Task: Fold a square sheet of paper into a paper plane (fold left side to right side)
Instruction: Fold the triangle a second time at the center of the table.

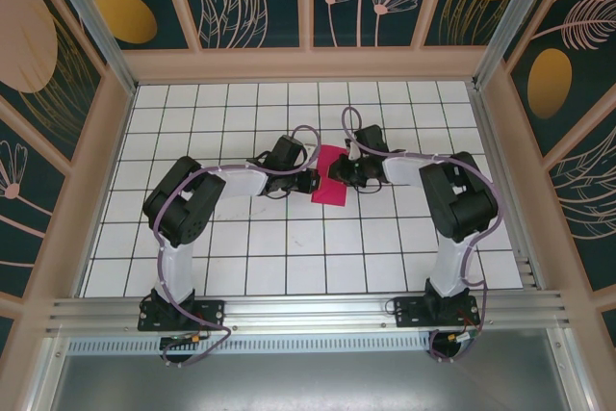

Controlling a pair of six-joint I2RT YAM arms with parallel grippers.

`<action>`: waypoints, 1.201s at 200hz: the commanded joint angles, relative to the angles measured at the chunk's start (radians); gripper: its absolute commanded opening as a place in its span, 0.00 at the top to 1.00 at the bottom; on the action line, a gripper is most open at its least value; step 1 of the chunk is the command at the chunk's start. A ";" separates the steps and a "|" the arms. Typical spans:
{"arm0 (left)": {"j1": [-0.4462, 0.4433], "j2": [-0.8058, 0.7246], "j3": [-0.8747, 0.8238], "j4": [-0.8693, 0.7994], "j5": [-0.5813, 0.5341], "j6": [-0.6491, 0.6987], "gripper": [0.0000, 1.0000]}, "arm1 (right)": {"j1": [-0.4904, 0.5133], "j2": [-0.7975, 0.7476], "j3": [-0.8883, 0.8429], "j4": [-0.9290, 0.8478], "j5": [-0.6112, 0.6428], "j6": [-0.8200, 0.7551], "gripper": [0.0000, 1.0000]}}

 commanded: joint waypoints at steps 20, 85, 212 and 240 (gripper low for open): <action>0.000 -0.005 0.010 -0.018 -0.025 0.014 0.95 | 0.005 0.018 0.013 -0.029 0.036 0.003 0.84; 0.000 -0.003 0.018 -0.025 -0.042 0.014 0.90 | 0.005 0.019 -0.028 -0.072 0.087 -0.008 0.84; -0.011 -0.213 -0.143 0.044 0.159 0.001 0.67 | 0.002 0.033 -0.040 -0.073 0.089 -0.005 0.84; -0.027 -0.171 -0.138 0.058 0.243 -0.001 0.68 | 0.002 0.036 -0.041 -0.075 0.089 -0.006 0.85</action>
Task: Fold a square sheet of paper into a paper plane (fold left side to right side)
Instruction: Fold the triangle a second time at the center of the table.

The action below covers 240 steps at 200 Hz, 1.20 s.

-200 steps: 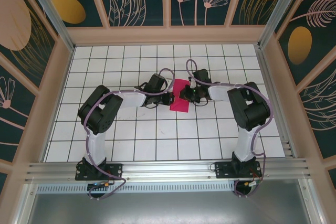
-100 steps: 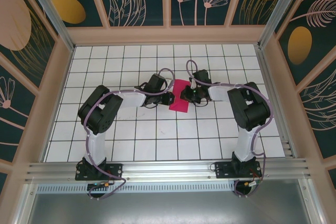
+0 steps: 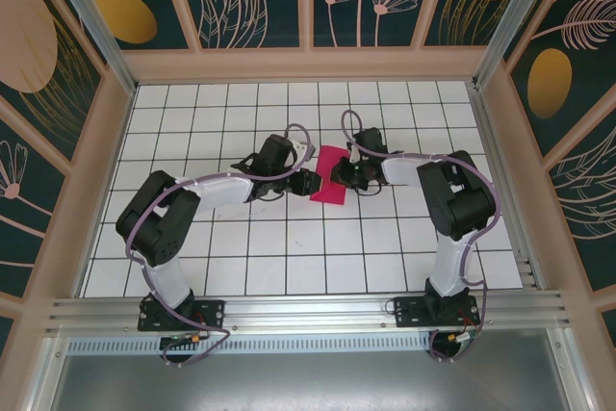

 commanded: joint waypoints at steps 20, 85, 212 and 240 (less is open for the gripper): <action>-0.024 0.068 0.009 0.051 0.166 -0.002 0.69 | 0.002 0.026 -0.030 -0.062 0.042 -0.005 0.84; -0.024 0.130 0.055 -0.003 0.035 0.027 0.68 | 0.002 0.024 -0.030 -0.067 0.043 -0.006 0.84; -0.025 0.134 0.073 0.000 0.049 0.022 0.68 | 0.002 0.024 -0.031 -0.068 0.043 -0.011 0.85; -0.024 0.139 0.073 0.000 0.061 0.024 0.67 | 0.002 0.026 -0.031 -0.069 0.042 -0.010 0.84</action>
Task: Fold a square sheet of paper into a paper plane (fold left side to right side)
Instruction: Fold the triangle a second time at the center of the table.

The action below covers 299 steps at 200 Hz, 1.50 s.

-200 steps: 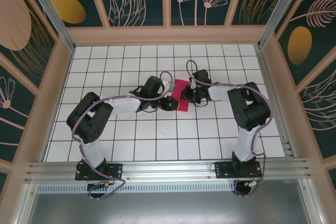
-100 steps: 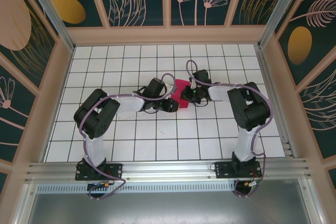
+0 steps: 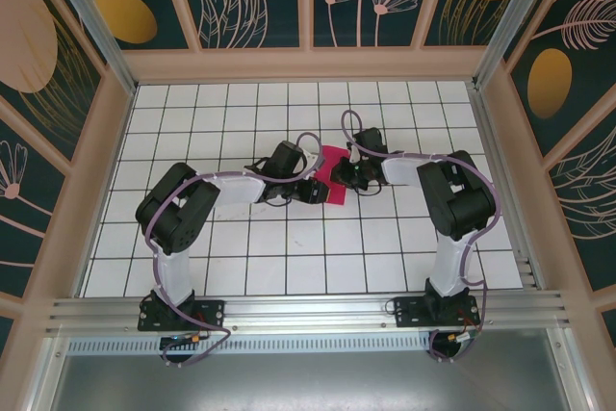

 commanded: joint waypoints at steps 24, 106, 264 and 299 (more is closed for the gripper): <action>0.001 0.030 0.024 -0.006 0.009 0.021 0.67 | 0.002 0.025 -0.032 -0.069 0.042 -0.010 0.84; 0.000 0.054 0.032 -0.036 -0.092 0.024 0.68 | 0.002 0.024 -0.032 -0.073 0.045 -0.011 0.85; 0.002 0.024 -0.065 0.046 0.034 -0.004 0.68 | 0.001 0.017 -0.018 -0.065 0.027 -0.017 0.85; 0.001 0.011 -0.101 0.057 0.034 -0.012 0.68 | 0.000 0.021 -0.014 -0.072 0.031 -0.022 0.84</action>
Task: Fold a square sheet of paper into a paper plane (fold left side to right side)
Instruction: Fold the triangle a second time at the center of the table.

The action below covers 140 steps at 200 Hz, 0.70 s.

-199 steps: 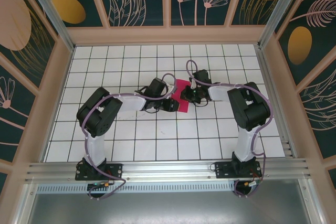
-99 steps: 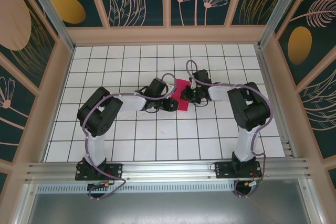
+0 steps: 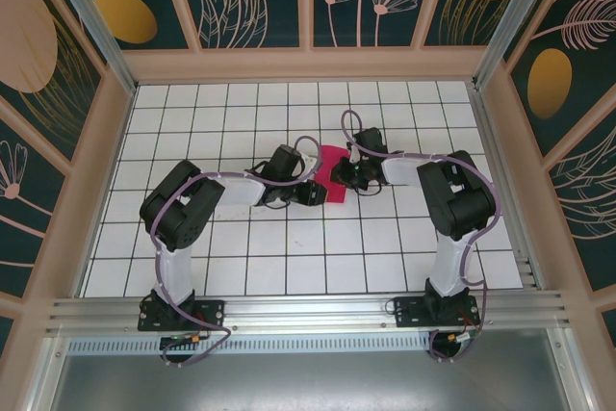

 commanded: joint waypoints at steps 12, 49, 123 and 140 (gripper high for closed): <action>-0.007 -0.030 -0.066 -0.031 0.048 -0.011 0.68 | -0.001 0.022 -0.013 -0.073 0.037 -0.017 0.85; -0.007 -0.046 -0.097 -0.039 0.052 -0.001 0.68 | -0.004 0.029 -0.009 -0.080 0.038 -0.019 0.84; -0.005 -0.116 -0.122 -0.068 -0.006 0.000 0.72 | -0.003 0.026 -0.009 -0.079 0.032 -0.020 0.85; -0.004 -0.153 -0.104 -0.065 0.005 -0.009 0.72 | -0.003 0.021 -0.012 -0.078 0.032 -0.020 0.85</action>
